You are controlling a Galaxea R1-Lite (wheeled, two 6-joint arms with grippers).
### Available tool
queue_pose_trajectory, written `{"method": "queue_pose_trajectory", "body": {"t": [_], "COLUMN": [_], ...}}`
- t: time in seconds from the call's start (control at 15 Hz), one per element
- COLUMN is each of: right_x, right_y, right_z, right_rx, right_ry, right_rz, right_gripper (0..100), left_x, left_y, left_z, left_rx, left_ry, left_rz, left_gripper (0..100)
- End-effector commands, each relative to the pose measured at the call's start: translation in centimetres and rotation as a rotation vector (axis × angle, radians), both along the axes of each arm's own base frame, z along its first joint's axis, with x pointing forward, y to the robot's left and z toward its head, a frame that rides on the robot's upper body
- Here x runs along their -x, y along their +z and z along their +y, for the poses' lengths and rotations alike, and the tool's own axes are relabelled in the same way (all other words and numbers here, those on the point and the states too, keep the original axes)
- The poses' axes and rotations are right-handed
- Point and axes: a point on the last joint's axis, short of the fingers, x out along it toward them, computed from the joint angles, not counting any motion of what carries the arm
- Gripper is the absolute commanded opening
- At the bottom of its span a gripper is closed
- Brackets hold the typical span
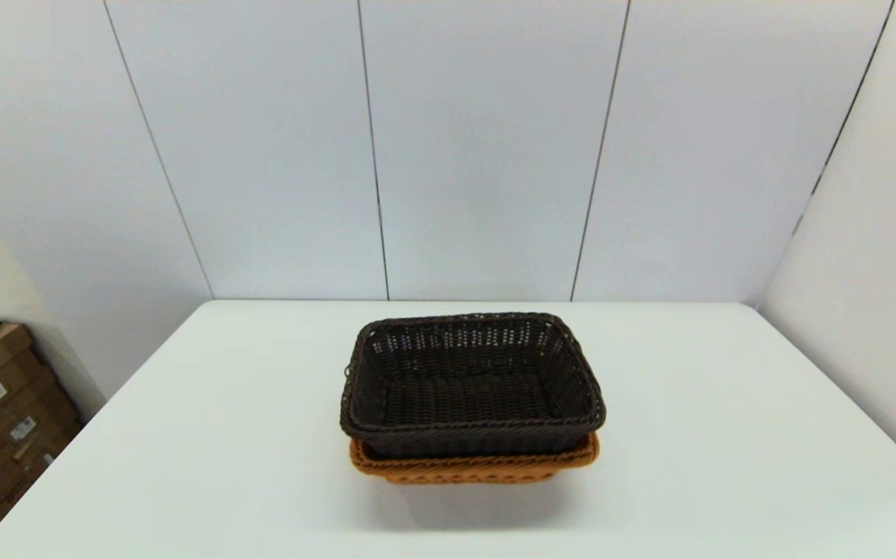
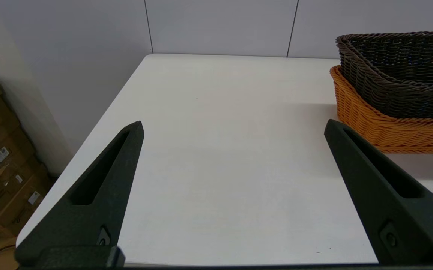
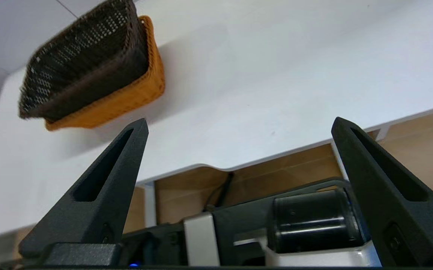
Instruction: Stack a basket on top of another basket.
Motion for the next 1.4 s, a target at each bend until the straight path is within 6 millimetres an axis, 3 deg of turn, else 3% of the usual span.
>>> {"method": "queue_pose_trajectory", "body": {"t": [0.07, 0.2, 0.67, 0.93, 1.0, 1.2, 1.4], "right_x": [0.2, 0.5, 2.0, 2.8, 2.8, 1.6, -2.7], "right_y": [-0.3, -0.4, -2.6, -4.8, -6.2, -6.9, -9.3], "right_z": [-0.3, -1.3, -0.9, -0.9, -1.0, -1.0, -1.0], "right_rx": [0.030, 0.024, 0.014, 0.052, 0.112, 0.175, 0.315], "right_ry": [0.050, 0.139, 0.043, 0.057, 0.070, 0.070, 0.100], "right_rz": [-0.007, -0.063, -0.111, -0.149, -0.154, -0.145, -0.240], "right_gripper": [100, 100, 100, 100, 100, 100, 100], "left_x": [0.0, 0.0, 0.0, 0.0, 0.0, 0.0, 0.0], "left_y": [0.0, 0.0, 0.0, 0.0, 0.0, 0.0, 0.0], "left_z": [0.0, 0.0, 0.0, 0.0, 0.0, 0.0, 0.0], "left_rx": [0.001, 0.001, 0.001, 0.001, 0.001, 0.001, 0.001], "left_ry": [0.001, 0.001, 0.001, 0.001, 0.001, 0.001, 0.001], "left_rz": [-0.001, 0.000, -0.001, 0.000, -0.001, 0.000, -0.001], "left_gripper": [100, 100, 100, 100, 100, 100, 100]}}
